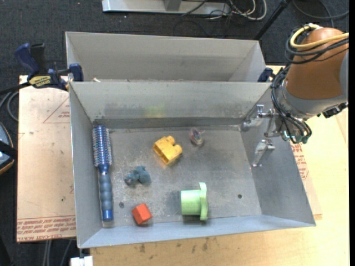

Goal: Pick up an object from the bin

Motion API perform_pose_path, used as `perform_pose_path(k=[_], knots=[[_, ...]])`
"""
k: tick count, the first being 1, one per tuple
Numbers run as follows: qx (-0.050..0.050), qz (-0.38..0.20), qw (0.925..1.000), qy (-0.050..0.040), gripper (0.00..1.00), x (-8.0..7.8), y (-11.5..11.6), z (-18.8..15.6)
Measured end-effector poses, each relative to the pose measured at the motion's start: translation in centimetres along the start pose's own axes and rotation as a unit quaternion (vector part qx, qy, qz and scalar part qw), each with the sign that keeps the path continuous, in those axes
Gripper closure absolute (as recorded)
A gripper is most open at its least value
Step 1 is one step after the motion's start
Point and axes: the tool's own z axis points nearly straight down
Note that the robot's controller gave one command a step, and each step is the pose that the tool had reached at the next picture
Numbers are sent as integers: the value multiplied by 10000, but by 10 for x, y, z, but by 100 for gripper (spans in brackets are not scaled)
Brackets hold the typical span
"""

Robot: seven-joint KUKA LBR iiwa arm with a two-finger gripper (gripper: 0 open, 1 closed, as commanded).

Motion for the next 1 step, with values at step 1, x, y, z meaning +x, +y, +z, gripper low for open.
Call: perform_pose_path(k=[1], knots=[[-8,116,9999,-33,0,-7,36,129]])
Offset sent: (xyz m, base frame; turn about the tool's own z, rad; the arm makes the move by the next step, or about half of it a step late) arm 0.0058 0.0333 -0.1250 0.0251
